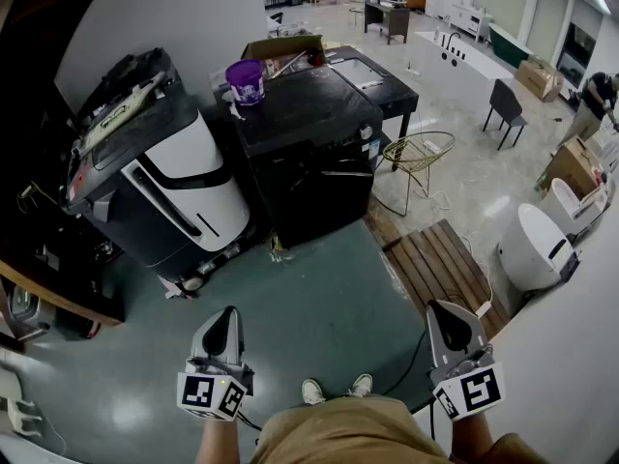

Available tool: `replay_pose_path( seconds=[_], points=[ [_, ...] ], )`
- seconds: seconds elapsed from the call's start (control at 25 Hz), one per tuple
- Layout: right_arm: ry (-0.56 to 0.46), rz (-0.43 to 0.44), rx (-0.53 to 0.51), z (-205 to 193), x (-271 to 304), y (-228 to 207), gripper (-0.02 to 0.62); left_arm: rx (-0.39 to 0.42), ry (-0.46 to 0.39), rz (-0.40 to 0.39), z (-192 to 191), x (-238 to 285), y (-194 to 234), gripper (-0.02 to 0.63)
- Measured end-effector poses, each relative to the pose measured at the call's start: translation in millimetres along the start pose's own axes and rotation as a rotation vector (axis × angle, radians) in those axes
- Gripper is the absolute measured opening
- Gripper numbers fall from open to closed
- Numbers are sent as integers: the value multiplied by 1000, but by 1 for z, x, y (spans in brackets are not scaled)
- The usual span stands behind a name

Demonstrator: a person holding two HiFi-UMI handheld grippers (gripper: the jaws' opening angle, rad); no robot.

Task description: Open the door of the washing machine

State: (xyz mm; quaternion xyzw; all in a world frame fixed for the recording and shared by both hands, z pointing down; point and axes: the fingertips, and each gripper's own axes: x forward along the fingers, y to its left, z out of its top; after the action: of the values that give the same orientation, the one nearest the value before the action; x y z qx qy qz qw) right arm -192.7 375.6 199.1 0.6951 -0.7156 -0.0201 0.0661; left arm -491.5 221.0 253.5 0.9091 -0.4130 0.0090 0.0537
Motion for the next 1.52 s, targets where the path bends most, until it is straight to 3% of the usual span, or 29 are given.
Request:
replay_pose_path(
  seconds=[0.52, 0.92, 0.96, 1.12, 1.2, 1.32, 1.52],
  points=[
    [-16, 44, 11, -3, 14, 20, 3, -26, 9, 41, -8, -15, 18, 60],
    [-21, 39, 34, -9, 19, 9, 5, -114, -46, -14, -3, -1, 18, 78],
    [-22, 36, 34, -9, 20, 6, 5, -114, -39, -9, -5, 3, 19, 106],
    [-34, 19, 40, -10, 22, -8, 5, -114, -6, 11, -11, 18, 23, 468],
    [-33, 13, 37, -10, 22, -16, 3, -120, 7, 11, -13, 26, 22, 543],
    [-27, 7, 33, -12, 20, -31, 5, -123, 35, -9, -16, 36, 13, 595],
    [-18, 1, 44, -21, 14, -57, 3, -121, 50, -22, -24, 51, -6, 611]
  ],
)
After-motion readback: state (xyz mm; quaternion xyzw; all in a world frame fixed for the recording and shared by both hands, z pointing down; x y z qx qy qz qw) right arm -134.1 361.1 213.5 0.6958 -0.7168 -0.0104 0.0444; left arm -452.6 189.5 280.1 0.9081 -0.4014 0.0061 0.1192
